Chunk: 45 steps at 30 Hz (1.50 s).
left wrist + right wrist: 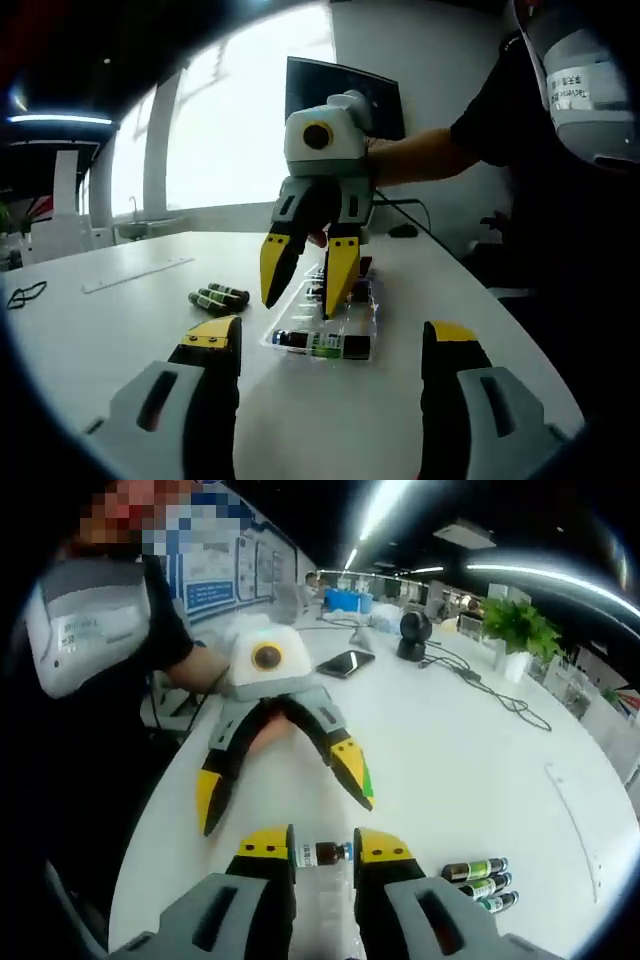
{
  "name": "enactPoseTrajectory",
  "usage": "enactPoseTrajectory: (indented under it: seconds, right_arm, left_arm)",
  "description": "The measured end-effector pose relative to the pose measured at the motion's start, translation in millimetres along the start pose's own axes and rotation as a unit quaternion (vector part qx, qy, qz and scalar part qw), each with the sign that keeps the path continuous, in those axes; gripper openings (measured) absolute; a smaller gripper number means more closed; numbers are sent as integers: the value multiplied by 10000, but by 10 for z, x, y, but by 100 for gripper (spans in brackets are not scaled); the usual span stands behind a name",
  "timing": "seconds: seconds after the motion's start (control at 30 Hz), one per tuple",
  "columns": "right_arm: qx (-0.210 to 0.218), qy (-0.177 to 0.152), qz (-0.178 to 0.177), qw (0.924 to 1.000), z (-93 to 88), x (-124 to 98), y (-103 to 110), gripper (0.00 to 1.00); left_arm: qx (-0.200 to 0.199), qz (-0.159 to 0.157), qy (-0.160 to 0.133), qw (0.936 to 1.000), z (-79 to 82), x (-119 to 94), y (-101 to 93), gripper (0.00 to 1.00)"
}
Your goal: Grip medicine bottles put into box
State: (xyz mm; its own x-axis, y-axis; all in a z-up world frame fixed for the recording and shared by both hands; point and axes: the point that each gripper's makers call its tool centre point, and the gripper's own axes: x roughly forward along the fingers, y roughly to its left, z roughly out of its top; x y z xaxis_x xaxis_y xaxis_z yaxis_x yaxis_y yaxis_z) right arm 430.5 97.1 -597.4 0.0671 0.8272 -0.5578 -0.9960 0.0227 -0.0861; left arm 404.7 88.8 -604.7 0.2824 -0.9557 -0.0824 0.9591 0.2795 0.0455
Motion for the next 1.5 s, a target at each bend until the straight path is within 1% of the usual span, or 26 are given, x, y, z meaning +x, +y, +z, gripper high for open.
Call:
enactPoseTrajectory:
  seconds: [0.07,0.13,0.17,0.3,0.33,0.5,0.57,0.7,0.83,0.87,0.9,1.0,1.17,1.23,1.33,1.4,1.43,1.5]
  right_arm:
    - [28,-181,30,9998,1,-22,27,7]
    - [207,-228,166,9994,-25,-14,77,2]
    - [231,-235,257,9991,-38,-6,112,2]
    - [178,-129,389,9990,-141,42,162,4]
    - [263,-140,448,9986,-157,53,180,4]
    - [315,-157,499,9981,-239,57,184,7]
    - [251,-168,494,9983,-269,68,195,9]
    - [70,-274,433,9987,-260,63,200,9]
    - [-9,-197,424,9989,-301,80,205,10]
    - [-6,-221,426,9988,-292,100,202,10]
    - [-3,-172,392,9991,-303,109,194,11]
    - [-25,-188,383,9991,-291,94,182,12]
    - [207,-343,317,9987,-205,51,134,12]
    - [186,-348,271,9989,-210,32,133,12]
    - [274,-406,195,9986,-203,-14,113,14]
    - [396,-505,135,9978,-166,-47,84,16]
    - [475,-602,77,9970,-134,-62,56,17]
    - [558,-681,39,9961,-113,-86,19,18]
  left_arm:
    - [-36,10,-34,10000,12,-5,10,66]
    - [-74,12,-63,10000,21,-7,18,66]
    - [-87,11,-72,9999,24,-7,20,66]
    - [-77,-8,-55,10000,18,-3,11,66]
    - [-70,-11,-45,10000,15,-1,9,66]
    - [-101,12,-63,9999,18,-5,23,66]
    - [-110,13,-70,9999,20,-7,25,66]
    - [-101,-1,-62,9999,17,-5,19,66]
    - [-96,-3,-52,9999,13,-4,17,66]
    - [-94,-2,-50,9999,12,-4,16,66]
    - [-95,-1,-50,9999,11,-5,16,66]
    - [-93,-5,-50,9999,11,-5,14,66]
    - [-87,-19,-44,10000,10,-4,4,66]
    - [-82,-23,-35,10000,7,-4,1,66]
    - [-103,-5,-85,9999,23,-12,12,66]
    - [-131,26,-147,9998,45,-23,25,66]
    - [-149,67,-169,9997,54,-27,38,66]
    - [-189,179,-200,9995,69,-36,68,66]
